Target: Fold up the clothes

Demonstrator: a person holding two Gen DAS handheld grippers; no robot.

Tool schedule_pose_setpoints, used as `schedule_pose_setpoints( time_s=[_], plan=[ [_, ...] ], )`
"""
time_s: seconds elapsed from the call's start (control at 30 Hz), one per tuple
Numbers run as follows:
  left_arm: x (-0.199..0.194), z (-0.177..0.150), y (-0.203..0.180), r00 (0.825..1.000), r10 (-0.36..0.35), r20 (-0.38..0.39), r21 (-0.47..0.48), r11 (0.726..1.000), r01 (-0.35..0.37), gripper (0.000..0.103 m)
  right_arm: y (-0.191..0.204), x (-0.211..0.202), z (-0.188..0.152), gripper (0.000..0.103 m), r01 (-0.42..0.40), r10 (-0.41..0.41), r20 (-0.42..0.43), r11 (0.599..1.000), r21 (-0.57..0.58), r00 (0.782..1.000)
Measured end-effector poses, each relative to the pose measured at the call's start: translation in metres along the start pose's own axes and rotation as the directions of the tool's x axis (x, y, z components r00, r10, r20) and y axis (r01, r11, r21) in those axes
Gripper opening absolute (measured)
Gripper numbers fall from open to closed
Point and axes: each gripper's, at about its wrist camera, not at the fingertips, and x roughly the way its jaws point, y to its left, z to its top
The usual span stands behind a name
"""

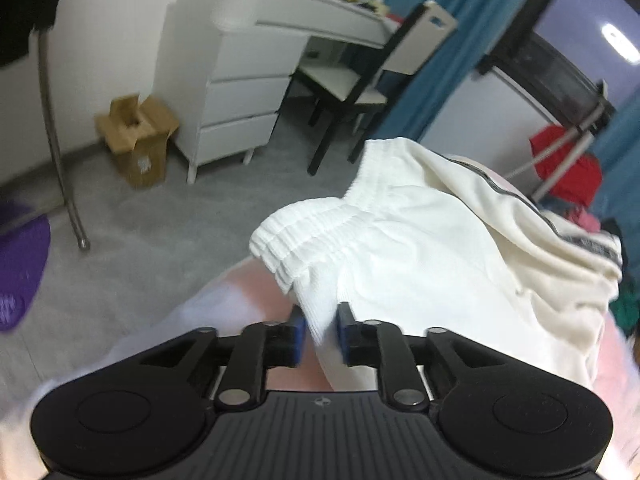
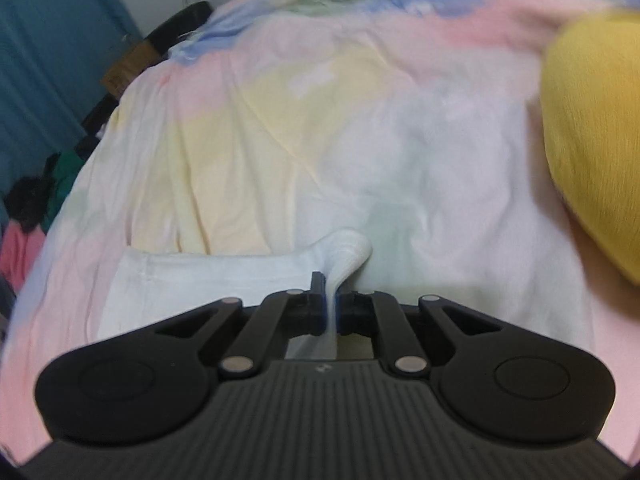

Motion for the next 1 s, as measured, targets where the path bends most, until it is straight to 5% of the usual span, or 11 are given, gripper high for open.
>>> schedule_pose_setpoints(
  time_s=[0.07,0.13,0.2,0.23,0.33,0.43,0.53,0.73,0.9,1.0],
  plan=[
    [-0.009,-0.002,-0.015,0.998,0.048,0.028,0.093,0.994,-0.051,0.061,0.010,-0.011,0.002,0.013,-0.011,0.013,0.047,0.999,-0.048,0.999],
    [-0.022,-0.005,-0.031,0.992,0.098,0.081,0.180,0.977,-0.112,0.076,0.018,-0.026,0.004,0.028,-0.038,0.046,0.100,0.996,-0.080,0.994],
    [-0.037,-0.009,-0.045,0.986,0.112,0.119,0.234,0.962,-0.138,0.085,0.026,-0.042,0.006,0.066,-0.069,0.086,0.155,0.992,-0.109,0.984],
    [-0.043,-0.010,-0.052,0.986,0.100,0.131,0.248,0.960,-0.130,0.085,0.030,-0.051,0.007,0.069,-0.095,0.117,0.178,0.988,-0.125,0.977],
    [-0.065,-0.017,-0.085,0.985,0.029,0.173,0.286,0.955,-0.078,0.086,0.040,-0.084,0.008,0.070,-0.217,0.257,0.224,0.958,-0.187,0.940],
    [-0.082,-0.035,-0.130,0.972,-0.052,0.230,0.352,0.936,-0.033,0.090,0.051,-0.116,-0.004,0.070,-0.338,0.406,0.183,0.888,-0.312,0.896],
    [-0.090,-0.059,-0.176,0.966,-0.158,0.207,0.433,0.900,0.054,0.090,0.067,-0.148,-0.029,0.070,-0.421,0.521,0.102,0.777,-0.469,0.848],
    [-0.082,-0.100,-0.234,0.934,-0.292,0.205,0.520,0.841,0.148,0.090,0.084,-0.195,-0.085,0.069,-0.582,0.693,-0.093,0.516,-0.628,0.715],
    [-0.060,-0.122,-0.240,0.923,-0.336,0.187,0.540,0.820,0.189,0.090,0.097,-0.214,-0.130,0.069,-0.593,0.718,-0.175,0.383,-0.708,0.674],
    [-0.048,-0.125,-0.235,0.933,-0.320,0.165,0.541,0.820,0.186,0.090,0.109,-0.219,-0.145,0.069,-0.607,0.728,-0.197,0.353,-0.712,0.656]
  ],
)
